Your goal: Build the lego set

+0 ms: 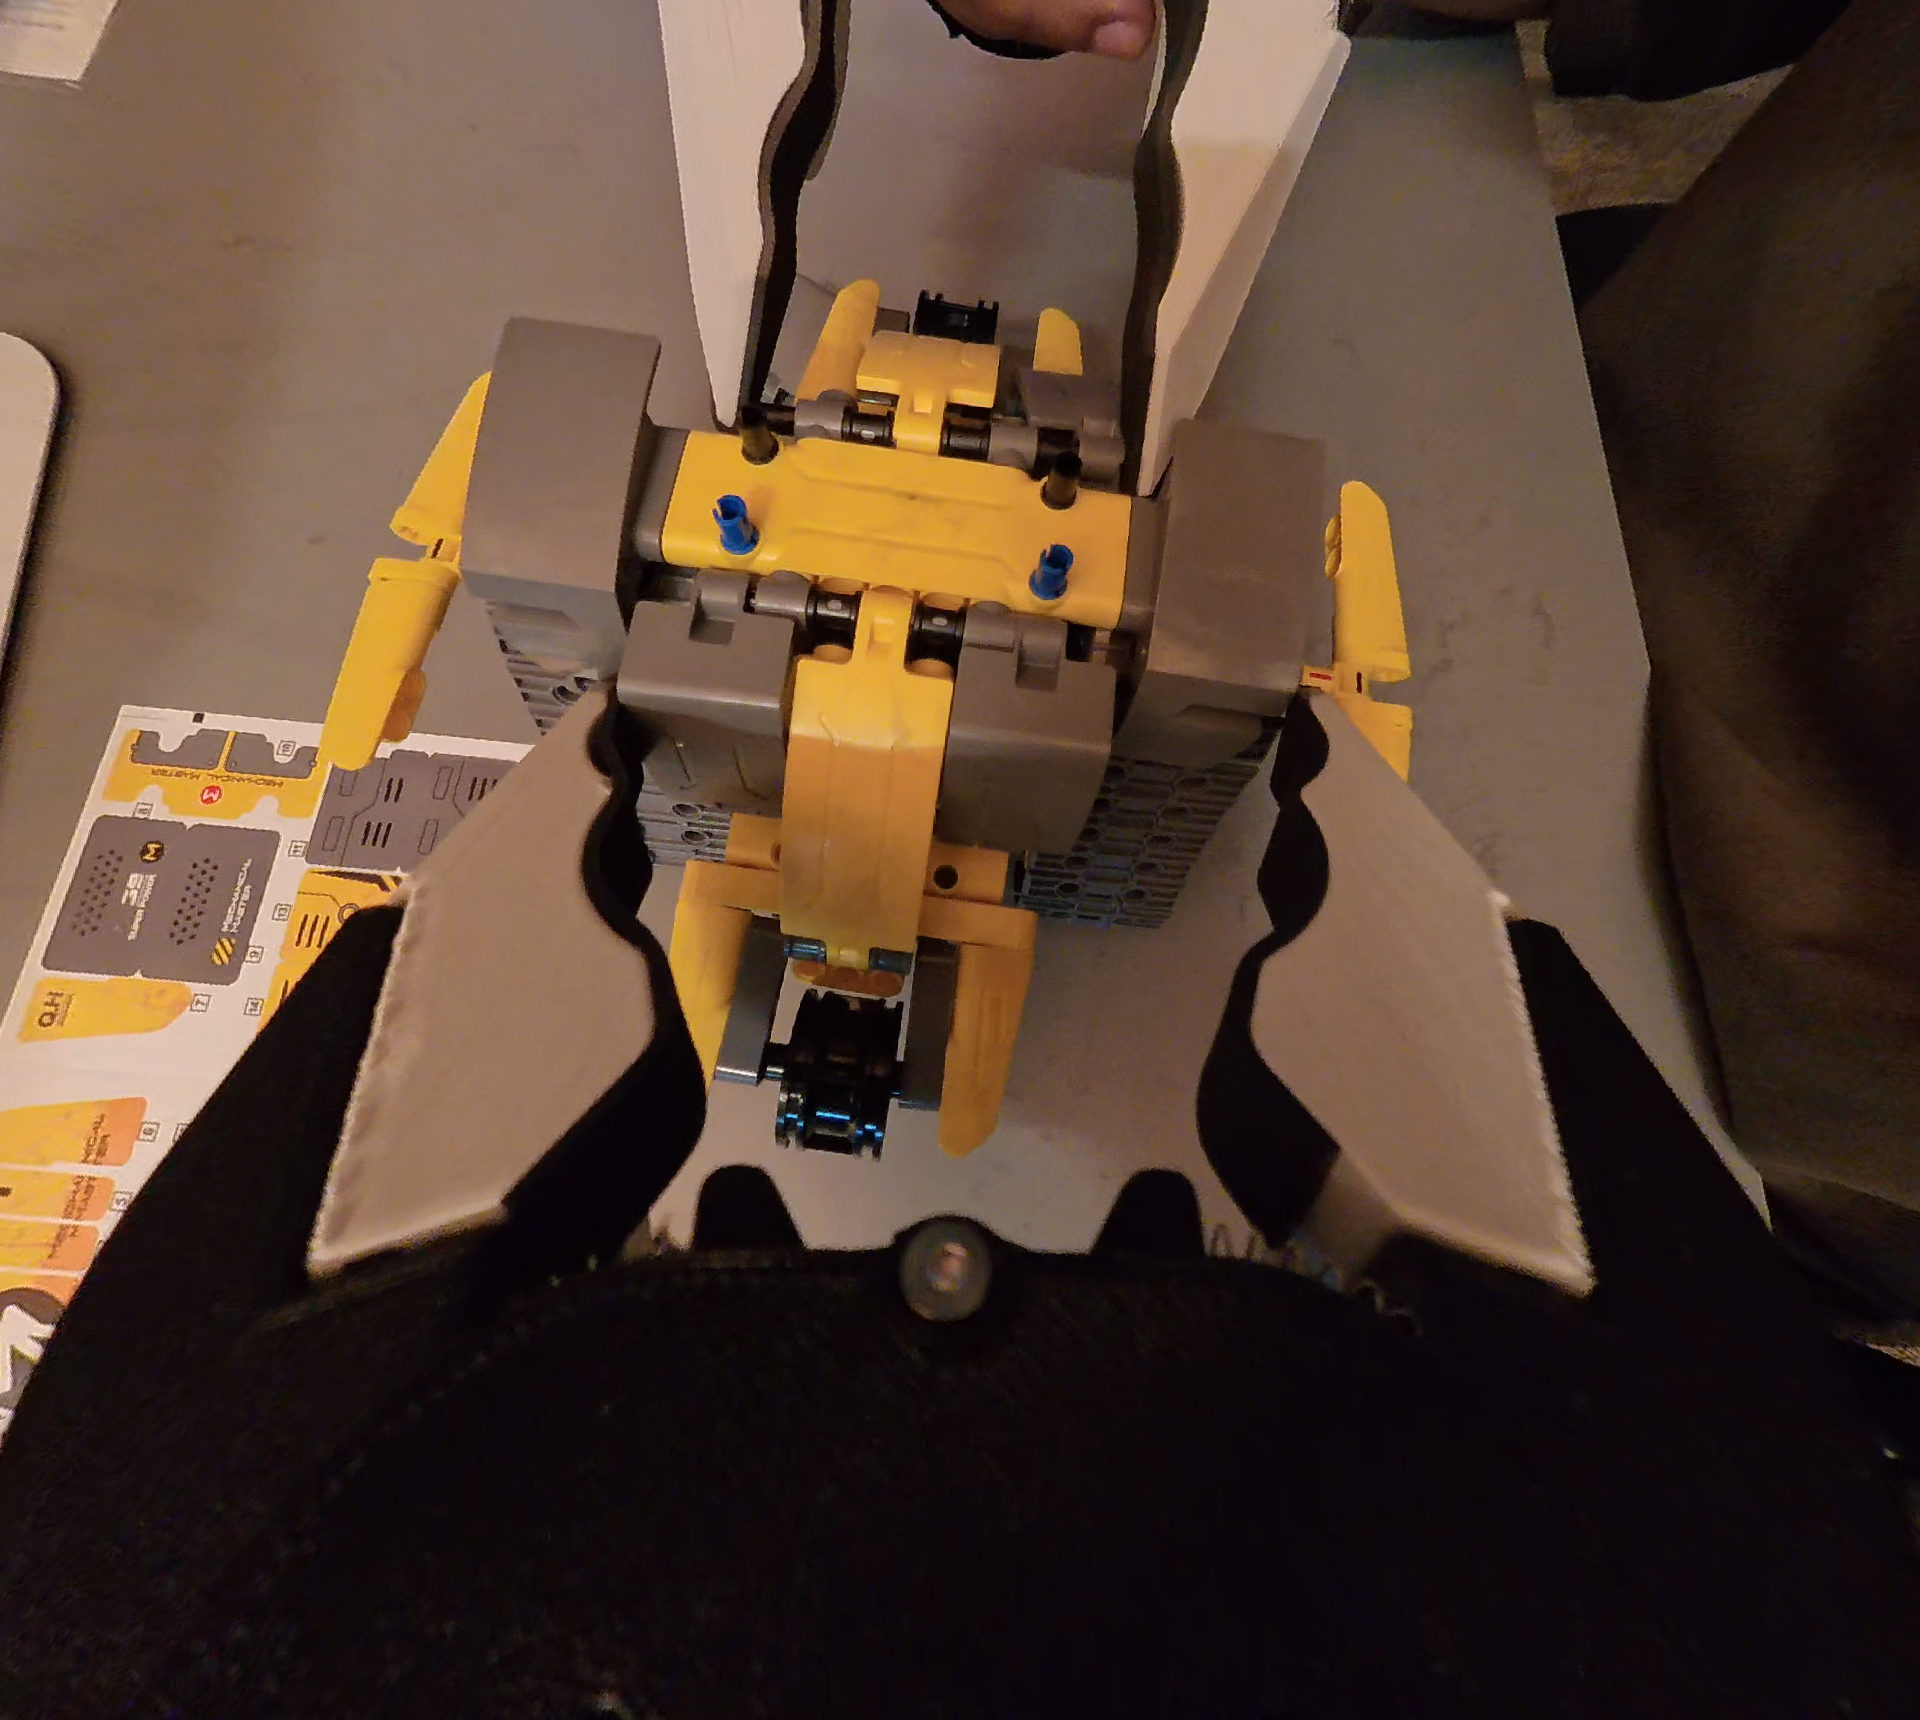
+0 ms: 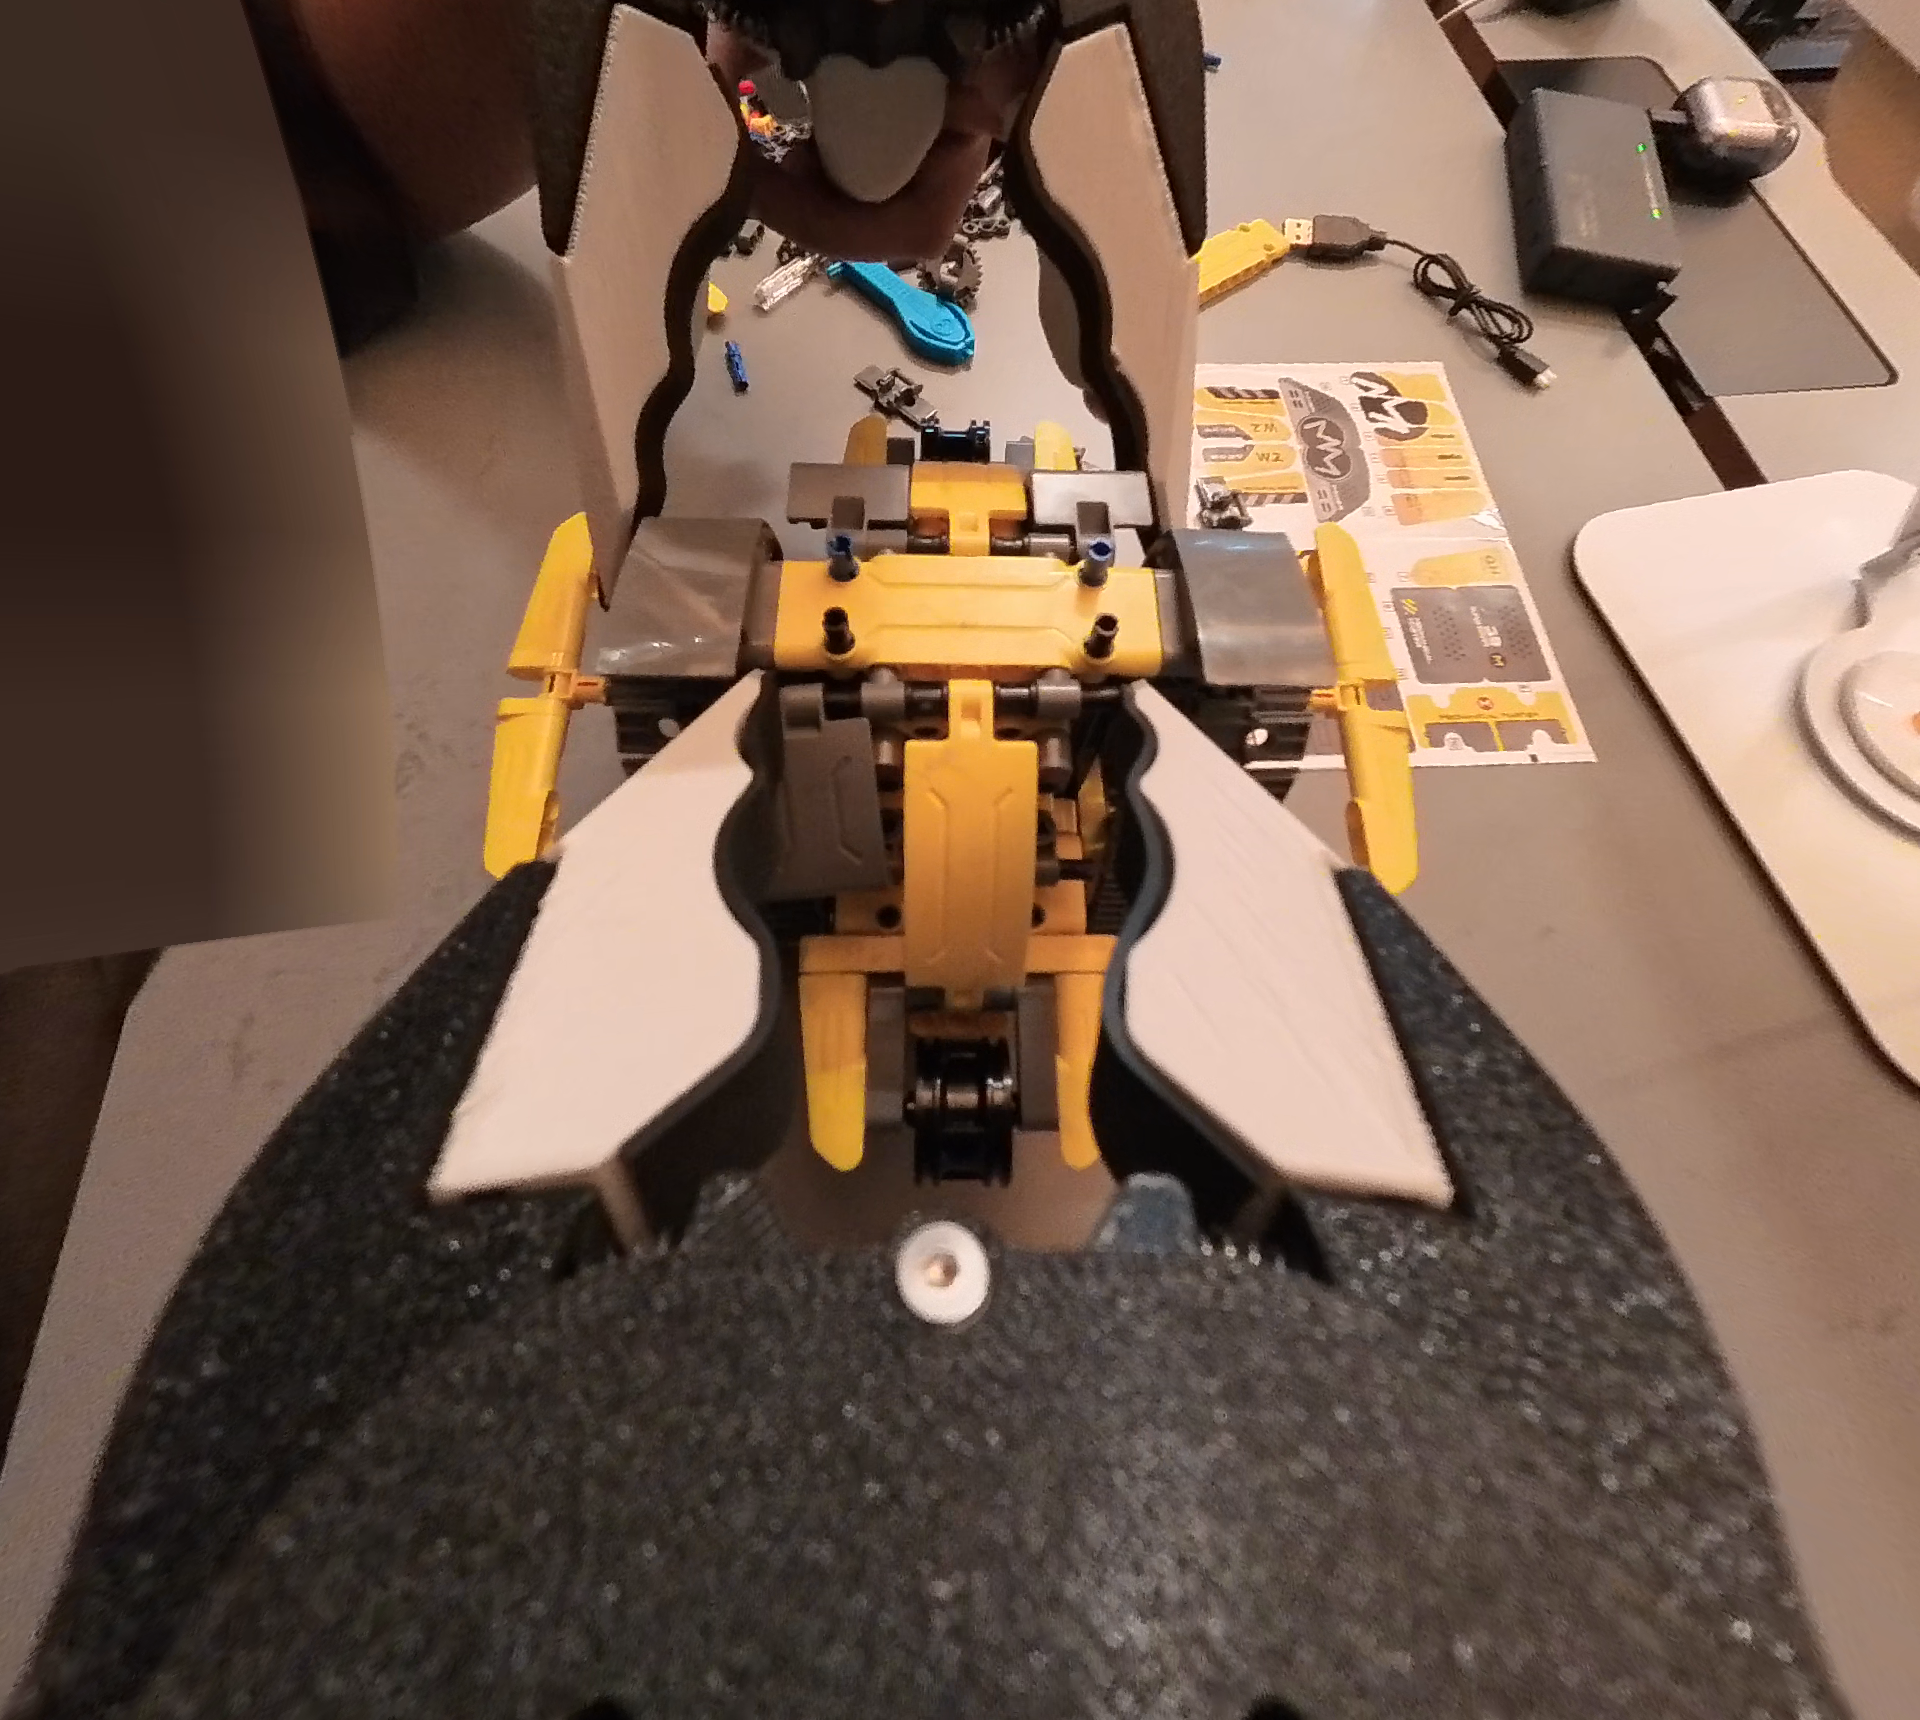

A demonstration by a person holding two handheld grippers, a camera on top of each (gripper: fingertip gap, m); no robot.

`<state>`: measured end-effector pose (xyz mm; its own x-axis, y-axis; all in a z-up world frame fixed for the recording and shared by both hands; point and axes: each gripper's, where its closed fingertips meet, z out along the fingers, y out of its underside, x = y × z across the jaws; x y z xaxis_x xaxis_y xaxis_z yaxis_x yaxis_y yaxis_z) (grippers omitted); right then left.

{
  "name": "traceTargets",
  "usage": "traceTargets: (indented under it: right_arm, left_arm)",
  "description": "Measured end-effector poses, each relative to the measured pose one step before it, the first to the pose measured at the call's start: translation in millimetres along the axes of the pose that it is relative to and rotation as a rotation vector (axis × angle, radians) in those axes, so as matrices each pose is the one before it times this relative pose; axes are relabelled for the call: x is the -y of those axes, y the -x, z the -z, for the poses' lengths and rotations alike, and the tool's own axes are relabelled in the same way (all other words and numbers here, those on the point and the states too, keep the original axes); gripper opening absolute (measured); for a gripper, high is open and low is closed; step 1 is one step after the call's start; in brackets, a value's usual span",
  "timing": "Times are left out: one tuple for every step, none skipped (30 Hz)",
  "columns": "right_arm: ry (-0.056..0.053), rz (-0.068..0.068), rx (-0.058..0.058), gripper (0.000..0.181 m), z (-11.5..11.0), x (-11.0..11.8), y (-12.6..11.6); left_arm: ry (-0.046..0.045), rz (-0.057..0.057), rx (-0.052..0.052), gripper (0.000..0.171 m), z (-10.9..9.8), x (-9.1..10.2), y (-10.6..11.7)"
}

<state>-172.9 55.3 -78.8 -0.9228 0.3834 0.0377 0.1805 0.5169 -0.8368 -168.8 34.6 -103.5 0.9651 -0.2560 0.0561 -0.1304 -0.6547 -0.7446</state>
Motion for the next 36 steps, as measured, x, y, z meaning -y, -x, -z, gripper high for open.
traceTargets:
  right_arm:
    - [0.0020,0.0001,0.0021,0.062,0.33,-0.18,0.02]
    - [0.0021,-0.0004,0.0004,0.062,0.09,-0.14,0.02]
    - [0.0018,0.0006,-0.0013,0.062,-0.06,0.00,0.11]
    - [0.0020,0.0004,-0.0012,0.062,0.04,-0.08,0.10]
    - [0.0026,-0.0026,0.0006,0.062,0.19,-0.15,-0.02]
    - [0.0030,-0.0024,0.0005,0.062,0.05,0.05,0.07]
    - [0.0029,-0.0009,-0.0023,0.062,-0.10,0.04,-0.17]
    - [0.0041,-0.0025,-0.0121,0.056,0.31,-0.12,-1.85]
    - [0.0046,-0.0060,0.0114,0.056,0.43,-0.16,0.55]
    - [0.0039,-0.0013,0.0071,0.056,0.23,-0.19,-0.01]
    - [0.0048,0.0064,0.0009,0.056,0.23,-0.10,-0.05]
    - [0.0069,0.0028,-0.0013,0.056,-0.07,-0.07,0.12]
    - [0.0064,0.0009,-0.0020,0.056,0.00,0.06,0.03]
    - [0.0026,0.0010,-0.0004,0.056,0.00,0.02,0.02]
    - [-0.0019,-0.0013,0.0015,0.056,-0.08,0.21,-0.05]
    - [-0.0043,-0.0024,0.0014,0.055,-0.10,0.07,-0.05]
    - [-0.0027,-0.0043,0.0011,0.055,0.04,-0.05,-0.04]
    - [-0.0013,0.0002,-0.0018,0.055,0.21,0.09,-0.07]
    - [-0.0005,0.0014,-0.0020,0.055,0.23,0.01,-0.05]
    - [0.0004,-0.0019,0.0004,0.054,0.11,-0.13,-0.07]
    - [0.0000,-0.0005,0.0003,0.054,0.10,0.05,-0.05]
    - [-0.0002,0.0026,-0.0005,0.054,0.05,-0.01,-0.06]
    - [0.0006,0.0010,-0.0007,0.054,-0.06,0.12,0.13]
    - [0.0028,-0.0006,-0.0001,0.054,-0.06,-0.20,0.06]
    - [0.0049,-0.0004,0.0006,0.054,0.06,-0.24,-0.02]
    - [0.0034,-0.0011,-0.0002,0.054,-0.05,0.10,-0.04]
    - [-0.0039,-0.0070,-0.0007,0.054,-0.56,0.49,-0.06]
    - [-0.0088,-0.0105,0.0011,0.055,-0.57,0.56,-0.15]
    - [-0.0086,-0.0053,0.0019,0.055,-0.15,0.15,-0.11]
    - [-0.0056,0.0002,0.0023,0.056,0.44,-0.04,-0.29]
    - [-0.0054,0.0068,-0.0090,0.060,1.03,0.05,-1.65]
    - [-0.0085,0.0148,-0.0171,0.071,2.40,0.55,-2.48]
    - [-0.0093,0.0151,0.0004,0.075,3.58,0.84,0.32]
    - [-0.0143,0.0105,0.0039,0.078,4.57,1.07,0.84]
    - [-0.0194,0.0050,-0.0027,0.081,5.00,0.65,-0.18]
    - [-0.0218,-0.0019,-0.0008,0.085,4.47,-0.34,-0.18]
  left_arm:
    - [-0.00133,-0.0001,0.0004,0.119,-0.35,0.27,-0.07]
    - [0.00009,0.0010,0.0007,0.119,-0.25,0.07,-0.10]
    - [0.00105,0.0007,0.0004,0.120,-0.02,-0.07,-0.07]
    - [-0.00026,0.0009,0.0002,0.120,-0.13,0.13,-0.20]
    - [-0.00081,0.0010,0.0002,0.120,-0.19,0.10,-0.02]
    - [0.00078,0.0006,0.0000,0.120,-0.11,0.03,-0.09]
    - [0.00175,0.0004,0.0001,0.120,-0.02,-0.11,0.04]
    - [0.00030,0.0001,-0.0011,0.119,-0.07,0.04,-0.23]
    - [-0.00014,-0.0028,-0.0002,0.120,-0.40,0.18,-0.54]
    - [0.00202,-0.0004,0.0041,0.120,-0.28,0.20,0.14]
    - [0.00414,-0.0001,0.0027,0.120,-0.04,-0.04,0.01]
    - [0.00274,-0.0018,0.0024,0.120,-0.17,-0.09,-0.14]
    - [0.00103,0.0006,0.0004,0.120,-0.02,-0.06,-0.06]
    - [0.00038,-0.0003,-0.0006,0.120,0.21,-0.21,0.08]
    - [0.00044,-0.0008,-0.0006,0.120,0.01,-0.16,0.17]
    - [0.00058,-0.0006,0.0001,0.120,0.08,-0.11,0.25]
    - [-0.00034,-0.0003,-0.0005,0.120,0.09,-0.05,0.12]
    - [-0.00126,-0.0003,-0.0004,0.120,-0.16,0.10,-0.02]
    - [-0.00084,-0.0004,0.0000,0.120,-0.08,0.13,-0.06]
    - [0.00015,-0.0004,0.0004,0.120,-0.08,0.06,0.01]
    - [0.00027,-0.0006,0.0005,0.120,-0.14,0.11,0.07]
    - [0.00112,-0.0003,0.0009,0.120,-0.08,-0.15,0.08]
    - [0.00225,-0.0011,0.0008,0.120,0.16,-0.20,-0.10]
    - [0.00187,-0.0014,0.0011,0.120,0.02,-0.17,0.09]
    - [0.00037,-0.0012,0.0006,0.120,-0.09,0.04,0.00]
    - [0.00072,-0.0013,0.0003,0.120,0.05,-0.10,0.13]
    - [0.00250,-0.0008,-0.0006,0.120,0.40,-0.54,0.30]
    - [0.00094,-0.0010,-0.0027,0.120,0.80,-0.64,0.28]
    - [-0.00380,-0.0009,-0.0035,0.120,0.45,-0.10,0.04]
    - [-0.00639,-0.0001,-0.0033,0.120,-0.24,0.32,0.04]
    - [-0.00488,-0.0004,-0.0028,0.120,-0.59,0.40,0.06]
    - [-0.00165,0.0011,-0.0018,0.120,-0.43,0.01,0.13]
    - [-0.00105,0.0008,-0.0017,0.120,-0.12,-0.06,0.10]
    - [-0.00075,-0.0001,-0.0004,0.120,0.21,-0.12,0.07]
    - [0.00018,0.0004,0.0001,0.120,0.18,-0.17,0.03]
    - [-0.00038,0.0001,0.0002,0.120,-0.09,-0.02,0.03]
